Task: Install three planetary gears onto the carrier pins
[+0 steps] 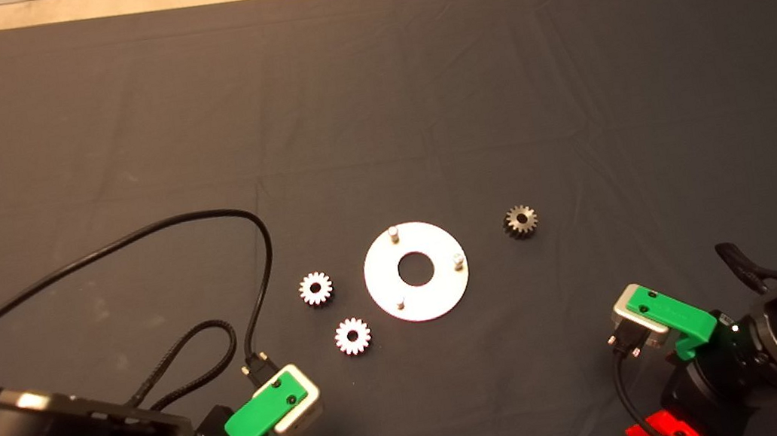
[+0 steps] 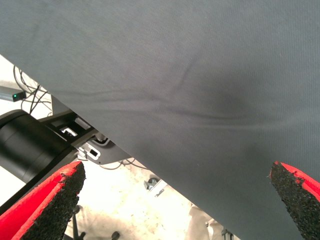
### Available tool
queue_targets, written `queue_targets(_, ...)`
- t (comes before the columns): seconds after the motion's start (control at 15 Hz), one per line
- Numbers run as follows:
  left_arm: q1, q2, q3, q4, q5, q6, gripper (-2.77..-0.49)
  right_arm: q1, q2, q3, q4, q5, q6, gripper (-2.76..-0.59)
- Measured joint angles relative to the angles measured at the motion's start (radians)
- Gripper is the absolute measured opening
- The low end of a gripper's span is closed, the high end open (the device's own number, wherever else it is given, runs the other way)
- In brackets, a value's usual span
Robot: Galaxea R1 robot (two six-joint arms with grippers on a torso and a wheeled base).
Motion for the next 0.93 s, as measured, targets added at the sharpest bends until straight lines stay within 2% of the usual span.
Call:
queue_targets(0.27,0.0,0.0,0.0,0.003,-0.002,0.0,-0.51,0.002,0.037,0.0,0.0,0.002,0.001,-0.6)
queue_targets(0.6,0.0,0.0,0.0,0.004,-0.001,0.006,-0.51,0.009,0.151,0.0,0.0,0.002,0.037,-0.6)
queue_targets(0.67,0.0,0.0,0.0,0.004,0.0,0.02,-0.5,0.009,0.176,0.0,0.0,0.002,0.048,-0.6)
queue_targets(0.8,-0.001,0.001,0.0,0.004,0.012,0.076,-0.51,0.009,0.228,0.0,0.0,0.003,0.069,-0.6)
queue_targets(0.93,-0.011,0.0,0.0,0.004,0.042,0.137,-0.5,0.009,0.227,0.0,0.0,0.006,0.071,-0.6)
